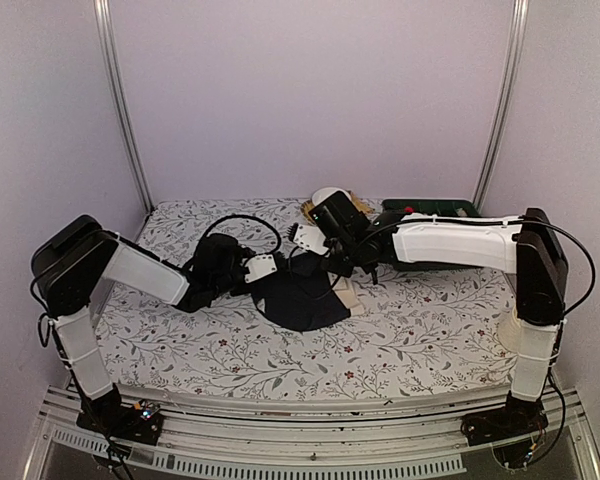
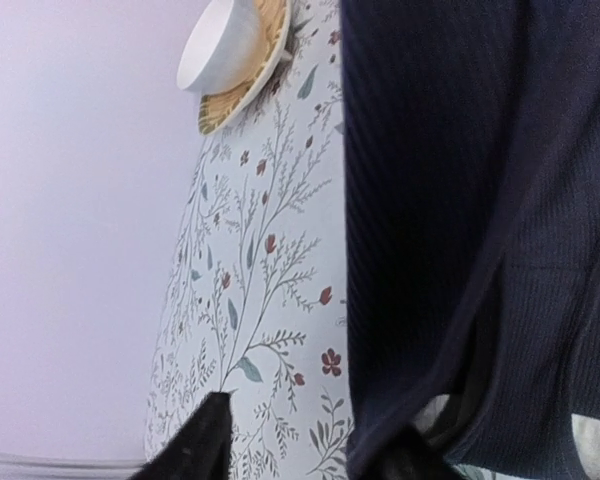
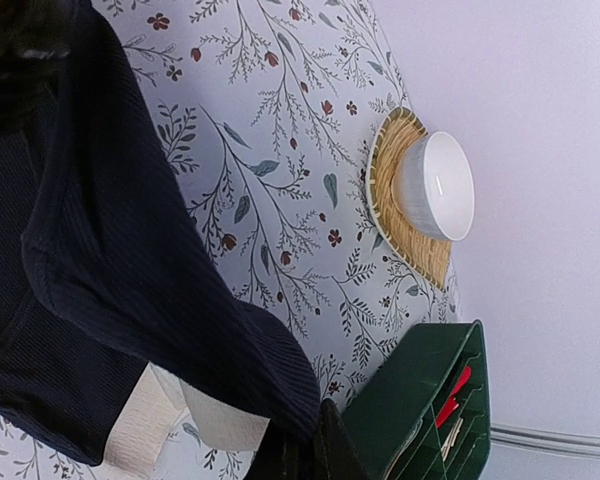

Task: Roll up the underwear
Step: Adjust the underwear at the center of the board.

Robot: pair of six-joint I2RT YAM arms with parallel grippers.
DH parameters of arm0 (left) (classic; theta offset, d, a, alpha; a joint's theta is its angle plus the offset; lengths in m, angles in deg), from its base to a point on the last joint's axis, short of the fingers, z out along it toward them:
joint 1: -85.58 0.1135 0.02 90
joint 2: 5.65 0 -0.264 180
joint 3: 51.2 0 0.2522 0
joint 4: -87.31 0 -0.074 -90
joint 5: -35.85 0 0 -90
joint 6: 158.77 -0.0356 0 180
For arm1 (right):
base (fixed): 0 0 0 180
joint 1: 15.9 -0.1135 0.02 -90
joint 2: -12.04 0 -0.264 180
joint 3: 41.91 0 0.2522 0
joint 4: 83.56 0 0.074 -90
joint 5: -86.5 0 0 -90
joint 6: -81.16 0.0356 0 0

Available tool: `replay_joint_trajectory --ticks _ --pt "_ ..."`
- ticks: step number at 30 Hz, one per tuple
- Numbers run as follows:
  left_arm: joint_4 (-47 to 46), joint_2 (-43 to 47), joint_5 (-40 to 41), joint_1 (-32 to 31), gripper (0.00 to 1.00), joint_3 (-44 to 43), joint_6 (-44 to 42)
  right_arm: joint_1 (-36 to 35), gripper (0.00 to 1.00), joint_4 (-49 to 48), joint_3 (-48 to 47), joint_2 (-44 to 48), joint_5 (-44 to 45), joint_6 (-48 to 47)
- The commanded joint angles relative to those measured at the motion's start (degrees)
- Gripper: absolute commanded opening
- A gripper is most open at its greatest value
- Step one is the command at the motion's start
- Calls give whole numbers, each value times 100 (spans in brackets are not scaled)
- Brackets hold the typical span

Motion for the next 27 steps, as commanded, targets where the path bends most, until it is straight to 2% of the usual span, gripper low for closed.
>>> replay_joint_trajectory --ticks 1,4,6,11,16,18,20,21,24,27 --pt "326 299 -463 146 57 -42 171 63 3 -28 -265 -183 -61 -189" --pt "535 634 -961 196 77 89 313 66 3 49 -368 -218 -245 -281" --pt "462 959 -1436 207 83 341 311 69 3 250 -555 -243 -538 -193" --pt "55 1548 -2426 151 85 893 363 93 3 525 -795 -271 -1012 38" --pt "-375 1235 -1899 -207 83 864 33 177 3 712 -939 -367 -1188 209" --pt "-507 1035 -1536 -249 77 804 47 205 3 745 -943 -399 -1158 249" --pt "-559 853 -1178 -218 50 774 41 230 3 781 -934 -434 -1073 295" --pt "-647 790 -1045 -188 42 812 24 249 3 793 -934 -443 -1029 317" --pt "-801 753 -893 -15 33 966 -15 305 3 795 -910 -420 -1036 333" --pt "-874 758 -849 161 15 1048 10 318 3 656 -824 -356 -1009 253"
